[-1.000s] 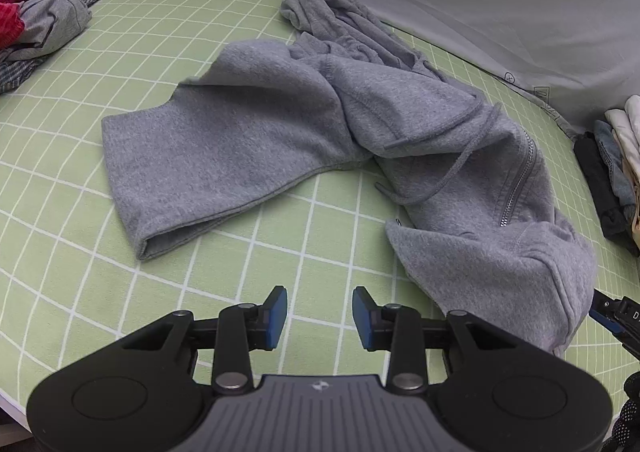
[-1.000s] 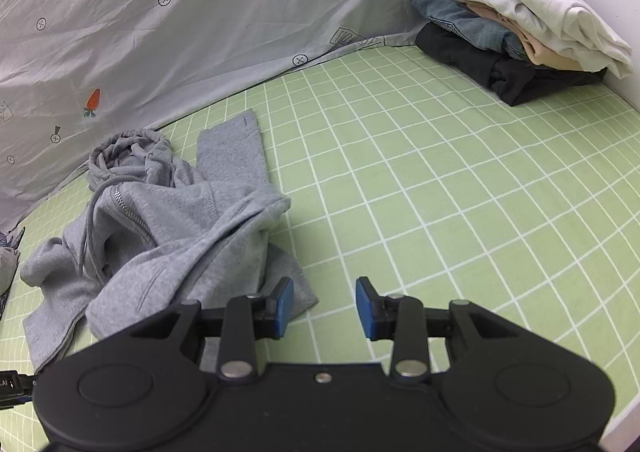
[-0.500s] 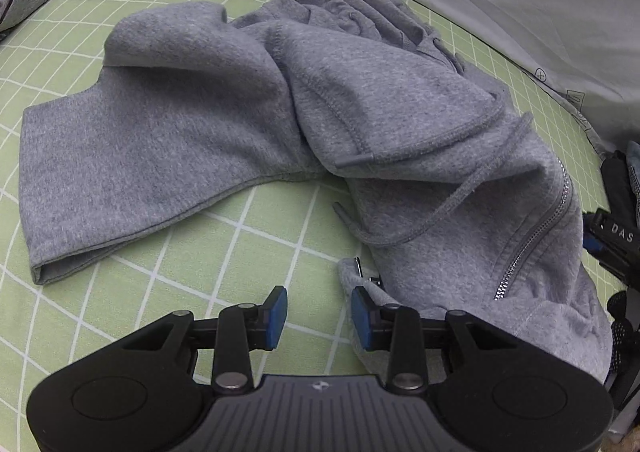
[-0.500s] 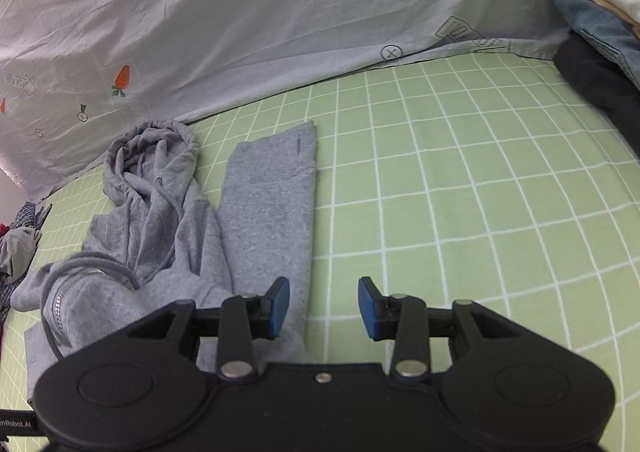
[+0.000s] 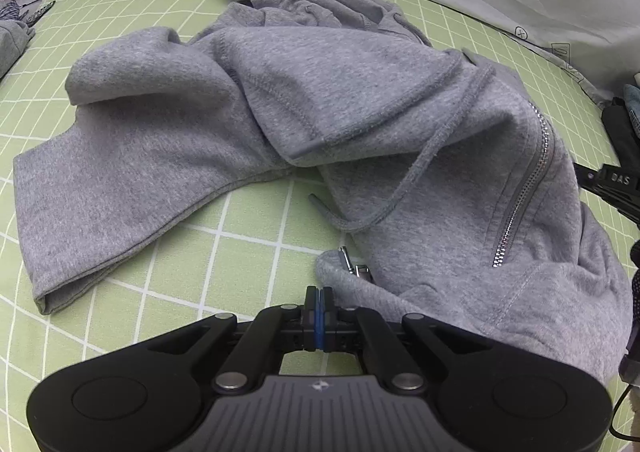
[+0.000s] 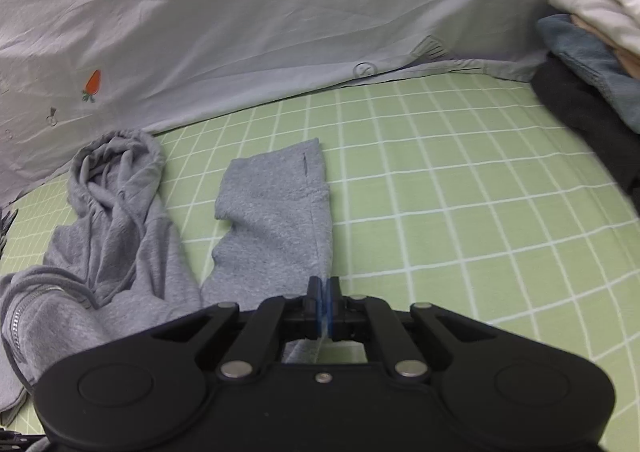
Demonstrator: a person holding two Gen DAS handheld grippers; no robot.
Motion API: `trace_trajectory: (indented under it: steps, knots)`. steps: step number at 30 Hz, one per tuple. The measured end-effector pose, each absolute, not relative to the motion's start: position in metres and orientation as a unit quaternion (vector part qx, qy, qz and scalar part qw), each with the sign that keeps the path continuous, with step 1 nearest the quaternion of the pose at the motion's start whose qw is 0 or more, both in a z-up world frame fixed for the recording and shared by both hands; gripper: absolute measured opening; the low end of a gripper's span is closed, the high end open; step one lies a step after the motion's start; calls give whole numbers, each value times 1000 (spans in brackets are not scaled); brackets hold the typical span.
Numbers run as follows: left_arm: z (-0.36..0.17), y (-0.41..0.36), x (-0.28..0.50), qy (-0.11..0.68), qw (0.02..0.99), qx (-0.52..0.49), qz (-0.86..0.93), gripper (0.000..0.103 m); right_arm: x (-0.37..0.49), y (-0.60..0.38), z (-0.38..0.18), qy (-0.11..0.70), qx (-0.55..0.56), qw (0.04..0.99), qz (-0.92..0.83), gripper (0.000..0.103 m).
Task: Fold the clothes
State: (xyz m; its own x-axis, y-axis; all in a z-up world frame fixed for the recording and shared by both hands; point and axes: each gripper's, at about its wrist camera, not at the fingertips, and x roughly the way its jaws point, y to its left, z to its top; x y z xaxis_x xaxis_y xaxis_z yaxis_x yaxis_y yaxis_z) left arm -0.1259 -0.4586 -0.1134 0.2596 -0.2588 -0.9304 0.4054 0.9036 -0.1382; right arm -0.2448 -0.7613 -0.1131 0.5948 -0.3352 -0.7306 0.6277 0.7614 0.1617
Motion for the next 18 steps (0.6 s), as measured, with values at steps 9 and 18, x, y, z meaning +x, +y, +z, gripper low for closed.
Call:
trace_trajectory:
  steps: [9,18]
  knots:
    - [-100,-420,-133,557,813,17,-170,0,-401,-813,-94,335,130,749,-556,2]
    - [-94,-404,-131,540,831,21,-128,21,-412,-796,-99,351,138,732,-567,43]
